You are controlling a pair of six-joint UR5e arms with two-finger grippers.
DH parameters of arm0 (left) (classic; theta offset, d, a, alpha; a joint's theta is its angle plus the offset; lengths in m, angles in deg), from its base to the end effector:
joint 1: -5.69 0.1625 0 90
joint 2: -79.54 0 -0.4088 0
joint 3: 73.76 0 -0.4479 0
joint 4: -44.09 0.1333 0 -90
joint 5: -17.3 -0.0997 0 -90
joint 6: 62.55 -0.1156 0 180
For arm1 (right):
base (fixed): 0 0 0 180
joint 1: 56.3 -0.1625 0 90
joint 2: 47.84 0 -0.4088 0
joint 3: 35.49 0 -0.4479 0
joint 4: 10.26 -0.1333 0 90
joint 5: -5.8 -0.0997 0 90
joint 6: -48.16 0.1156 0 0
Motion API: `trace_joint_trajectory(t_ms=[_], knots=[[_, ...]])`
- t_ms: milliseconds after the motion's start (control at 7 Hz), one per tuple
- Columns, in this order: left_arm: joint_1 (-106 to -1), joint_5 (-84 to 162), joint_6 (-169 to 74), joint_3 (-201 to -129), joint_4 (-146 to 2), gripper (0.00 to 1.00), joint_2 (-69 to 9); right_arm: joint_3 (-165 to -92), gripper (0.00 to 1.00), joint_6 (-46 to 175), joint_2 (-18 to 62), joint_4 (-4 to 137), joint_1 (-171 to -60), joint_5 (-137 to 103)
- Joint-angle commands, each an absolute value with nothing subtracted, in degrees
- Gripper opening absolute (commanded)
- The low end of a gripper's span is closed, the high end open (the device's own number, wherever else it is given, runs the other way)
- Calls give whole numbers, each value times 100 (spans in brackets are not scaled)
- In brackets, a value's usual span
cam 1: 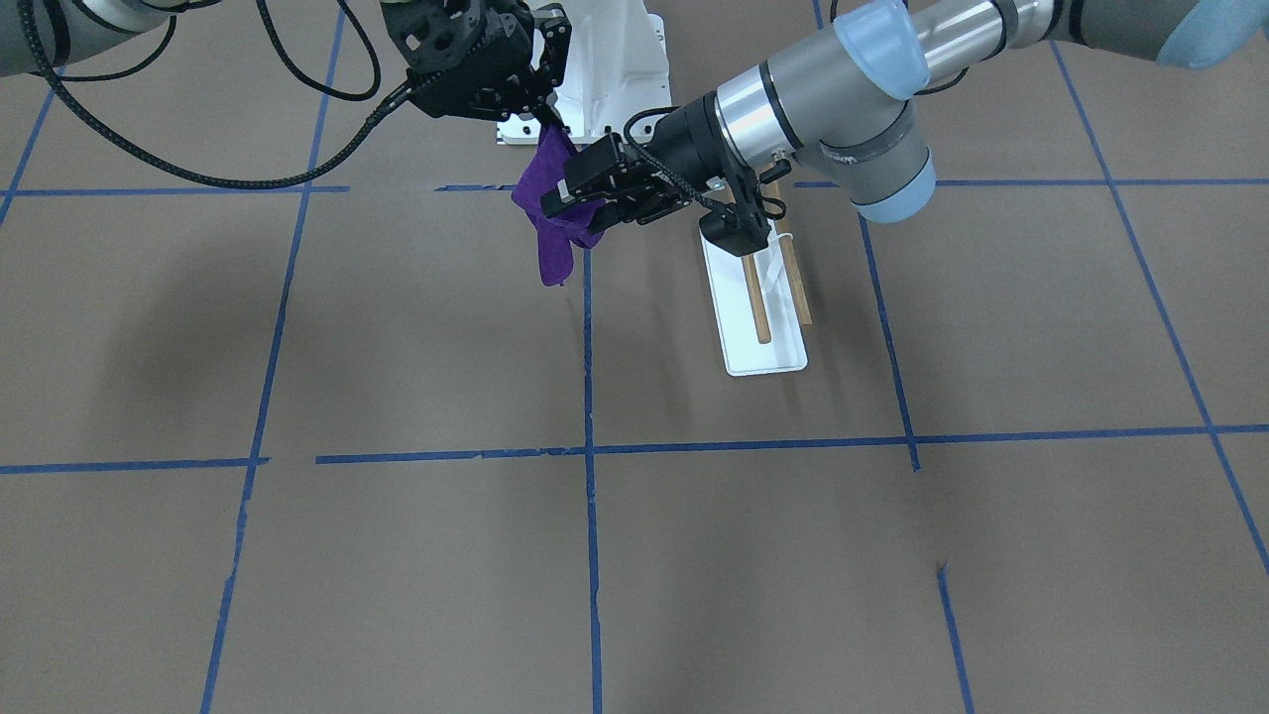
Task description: Hang towel on rack
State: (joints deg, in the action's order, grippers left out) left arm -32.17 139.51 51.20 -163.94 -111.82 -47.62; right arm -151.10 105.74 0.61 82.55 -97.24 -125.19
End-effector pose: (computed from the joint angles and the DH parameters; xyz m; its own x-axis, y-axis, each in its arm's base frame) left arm 0.4892 -0.4711 0.0972 -0.2098 -0.2685 -0.9401 0.0275 0.9595 -0.2802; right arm -0.3905 -0.4148 0.0036 0.3017 -0.2740 0.9132 0.1348 0.9605 0.2436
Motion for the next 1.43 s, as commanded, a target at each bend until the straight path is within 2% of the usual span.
trace_joint_trajectory(t_ms=[0,286,429,571,714,857,1000,1286], knots=[[-3210,13947,5118,-16403,-11183,0,-4764,-15107,0,10573,59,8238,-9725,-12507],[-3201,13947,5118,-16420,-11183,0,-4755,-15124,0,10581,59,8238,-9725,-12507],[-3201,13947,5118,-16429,-11183,0,-4738,-15124,17,10573,68,8238,-9725,-12498],[-3210,13956,5057,-16455,-11200,0,-4686,-15185,99,10573,120,8238,-9734,-12350],[-3228,13956,5021,-16455,-11200,0,-4659,-15334,100,10573,269,8246,-9743,-12184],[-3254,13990,5021,-16647,-11192,0,-4433,-15831,100,10555,810,8246,-9769,-12191],[-3263,14008,4951,-17232,-11174,0,-3795,-16036,100,10538,1137,8246,-9900,-12225],[-3472,14061,4723,-17928,-11183,0,-2600,-16065,100,10538,1473,8238,-9998,-12200]])
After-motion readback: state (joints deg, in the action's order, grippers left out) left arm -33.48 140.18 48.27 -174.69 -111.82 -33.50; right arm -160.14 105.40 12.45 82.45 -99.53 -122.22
